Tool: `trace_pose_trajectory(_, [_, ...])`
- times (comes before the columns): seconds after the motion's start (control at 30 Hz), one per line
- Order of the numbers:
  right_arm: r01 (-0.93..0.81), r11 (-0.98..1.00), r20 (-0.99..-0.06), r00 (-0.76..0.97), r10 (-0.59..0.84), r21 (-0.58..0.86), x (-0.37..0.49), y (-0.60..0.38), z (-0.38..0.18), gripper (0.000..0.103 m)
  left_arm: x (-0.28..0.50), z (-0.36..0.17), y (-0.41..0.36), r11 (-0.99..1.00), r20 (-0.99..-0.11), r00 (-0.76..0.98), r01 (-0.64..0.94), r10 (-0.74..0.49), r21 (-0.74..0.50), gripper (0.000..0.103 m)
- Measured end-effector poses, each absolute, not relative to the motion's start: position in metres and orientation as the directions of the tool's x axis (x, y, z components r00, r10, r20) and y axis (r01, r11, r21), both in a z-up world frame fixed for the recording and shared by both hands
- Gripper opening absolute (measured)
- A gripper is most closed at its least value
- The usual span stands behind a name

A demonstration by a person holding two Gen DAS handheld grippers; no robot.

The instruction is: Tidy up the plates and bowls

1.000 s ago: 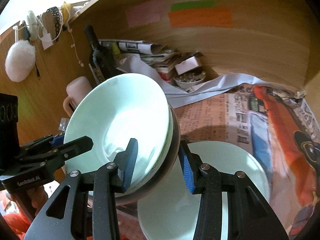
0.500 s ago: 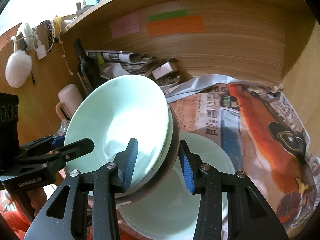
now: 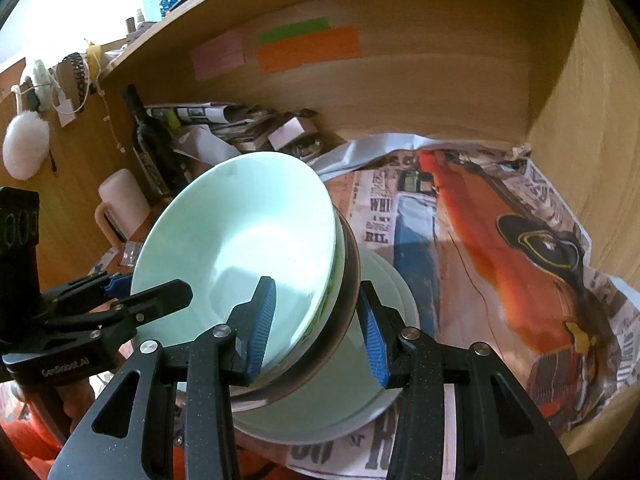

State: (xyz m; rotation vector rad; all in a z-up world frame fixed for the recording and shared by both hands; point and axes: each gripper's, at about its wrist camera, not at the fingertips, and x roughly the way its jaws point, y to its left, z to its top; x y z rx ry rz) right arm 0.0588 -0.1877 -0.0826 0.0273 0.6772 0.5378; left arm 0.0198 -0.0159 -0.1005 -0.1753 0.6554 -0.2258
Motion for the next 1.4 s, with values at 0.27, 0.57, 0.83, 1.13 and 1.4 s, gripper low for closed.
trace_pose_trajectory(0.27, [-0.445, 0.868, -0.616, 0.627, 0.476, 0.218, 0.066, -0.192, -0.095, 0.038, 0.028, -0.115, -0.022, 0.959, -0.619, 0.737, 0.146, -0.270, -0.244, 0.051])
trace_pose_trajectory(0.57, [-0.428, 0.872, -0.630, 0.616, 0.473, 0.237, 0.076, -0.192, -0.102, 0.038, 0.039, -0.124, -0.024, 0.958, -0.639, 0.718, 0.152, -0.276, -0.244, 0.051])
trace_pose_trajectory(0.83, [-0.455, 0.867, -0.620, 0.626, 0.474, 0.204, 0.075, -0.190, -0.104, 0.042, 0.039, -0.128, -0.015, 0.936, -0.615, 0.713, 0.188, -0.338, -0.297, 0.051])
trace_pose_trajectory(1.13, [-0.446, 0.878, -0.605, 0.655, 0.452, 0.173, 0.072, -0.191, -0.102, 0.047, 0.030, -0.121, -0.011, 0.952, -0.585, 0.758, 0.166, -0.289, -0.256, 0.051])
trace_pose_trajectory(1.4, [-0.448, 0.883, -0.488, 0.746, 0.454, 0.137, 0.046, -0.202, -0.067, 0.054, 0.005, -0.085, -0.006, 0.972, -0.459, 0.864, 0.134, -0.210, -0.193, 0.051])
